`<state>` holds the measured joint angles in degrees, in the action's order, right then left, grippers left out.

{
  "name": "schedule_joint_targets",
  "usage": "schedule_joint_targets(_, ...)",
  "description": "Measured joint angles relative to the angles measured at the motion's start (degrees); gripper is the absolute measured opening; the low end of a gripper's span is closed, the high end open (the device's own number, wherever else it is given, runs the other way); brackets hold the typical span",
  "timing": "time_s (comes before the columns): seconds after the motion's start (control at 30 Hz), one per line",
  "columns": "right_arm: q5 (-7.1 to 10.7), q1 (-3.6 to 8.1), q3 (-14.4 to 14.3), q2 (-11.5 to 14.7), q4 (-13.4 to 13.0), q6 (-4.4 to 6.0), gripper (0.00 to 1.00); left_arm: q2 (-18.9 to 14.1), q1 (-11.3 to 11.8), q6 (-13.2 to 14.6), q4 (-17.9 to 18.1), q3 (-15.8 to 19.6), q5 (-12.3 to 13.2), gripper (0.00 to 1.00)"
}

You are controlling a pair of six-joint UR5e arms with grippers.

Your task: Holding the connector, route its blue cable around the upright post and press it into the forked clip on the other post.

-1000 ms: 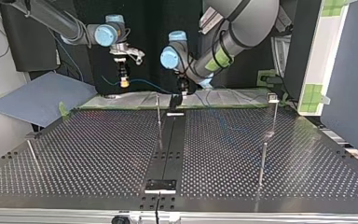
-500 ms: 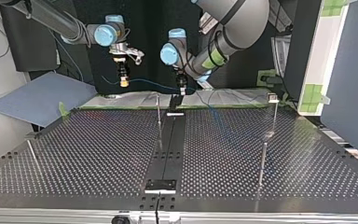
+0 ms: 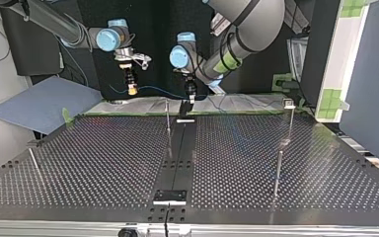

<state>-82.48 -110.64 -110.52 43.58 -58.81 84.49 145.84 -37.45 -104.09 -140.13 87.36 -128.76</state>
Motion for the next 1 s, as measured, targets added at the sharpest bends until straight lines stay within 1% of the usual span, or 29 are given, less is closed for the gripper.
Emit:
schedule_joint_targets(0.03, 0.57, 0.09, 0.02, 0.0, 0.0, 0.16, 0.0, 0.0, -0.05, 0.01, 0.35, -0.01, -0.02, 1.0)
schedule_joint_targets(0.13, 1.42, 0.31, 0.04, -0.01, 0.0, 0.35, 0.0, 0.0, -0.16, -0.02, 0.75, -0.02, -0.19, 1.0)
schedule_joint_targets(0.3, 1.72, 0.59, 0.04, -0.02, 0.02, 0.42, 0.0, 0.0, -0.21, -0.05, 0.88, -0.02, -1.45, 1.0)
schedule_joint_targets(0.33, 1.72, 0.64, 0.05, -0.01, 0.04, 0.42, 0.0, 0.0, -0.23, -0.06, 0.89, -0.02, -1.75, 0.97)
schedule_joint_targets(0.37, 1.72, 0.65, 0.04, -0.02, 0.05, 0.42, 0.0, 0.0, -0.24, -0.06, 0.9, -0.02, -1.89, 0.97)
schedule_joint_targets(0.4, 1.71, 0.67, 0.04, -0.01, 0.06, 0.43, 0.0, 0.0, -0.25, -0.05, 0.9, -0.02, -1.98, 0.89)
schedule_joint_targets(0.43, 1.68, 0.69, 0.03, -0.02, 0.07, 0.43, 0.0, 0.0, -0.26, 0.0, 0.9, -0.02, -2.0, 0.78)
schedule_joint_targets(0.47, 1.66, 0.68, 0.04, -0.01, 0.07, 0.43, 0.0, 0.0, -0.26, 0.08, 0.9, -0.02, -1.98, 0.78)
schedule_joint_targets(0.5, 1.65, 0.69, 0.03, -0.02, 0.08, 0.43, 0.0, 0.0, -0.28, 0.18, 0.9, -0.02, -1.96, 0.69)
schedule_joint_targets(0.53, 1.64, 0.69, 0.02, -0.01, 0.08, 0.43, 0.0, 0.0, -0.31, 0.38, 0.9, -0.02, -1.97, 0.64)
schedule_joint_targets(0.57, 1.63, 0.69, 0.01, -0.02, 0.08, 0.43, 0.0, 0.0, -0.33, 0.57, 0.9, -0.02, -2.0, 0.64)
schedule_joint_targets(0.63, 1.62, 0.71, 0.01, -0.01, 0.08, 0.43, 0.0, -0.01, -0.38, 1.09, 0.86, -0.02, -2.07, 0.52)
schedule_joint_targets(0.67, 1.62, 0.71, 0.01, -0.02, 0.08, 0.43, 0.0, -0.01, -0.41, 1.36, 0.85, -0.02, -2.1, 0.52)
schedule_joint_targets(0.73, 1.62, 0.72, 0.01, -0.02, 0.08, 0.43, 0.0, 0.0, -0.52, 2.0, 0.83, -0.02, -2.14, 0.43)
schedule_joint_targets(0.77, 1.61, 0.72, 0.01, -0.01, 0.07, 0.43, 0.0, 0.0, -0.58, 2.22, 0.83, -0.02, -2.15, 0.43)
schedule_joint_targets(0.8, 1.62, 0.72, 0.0, -0.02, 0.06, 0.43, 0.0, -0.01, -0.64, 2.4, 0.82, -0.02, -2.17, 0.36)
schedule_joint_targets(0.83, 1.62, 0.72, 0.0, -0.01, 0.07, 0.43, 0.0, -0.02, -0.69, 2.53, 0.8, -0.02, -2.19, 0.31)
schedule_joint_targets(0.87, 1.61, 0.71, 0.0, -0.02, 0.07, 0.43, 0.0, -0.01, -0.74, 2.64, 0.78, -0.02, -2.2, 0.31)
schedule_joint_targets(0.93, 1.61, 0.71, 0.0, -0.02, 0.08, 0.43, 0.0, -0.01, -0.79, 2.72, 0.76, -0.02, -2.22, 0.2)
schedule_joint_targets(0.97, 1.61, 0.71, -0.01, -0.02, 0.09, 0.43, 0.0, 0.0, -0.83, 2.75, 0.73, -0.02, -2.2, 0.2)
schedule_joint_targets(1.0, 1.6, 0.71, 0.0, -0.01, 0.1, 0.43, 0.0, 0.0, -0.86, 2.77, 0.71, -0.02, -2.2, 0.18)
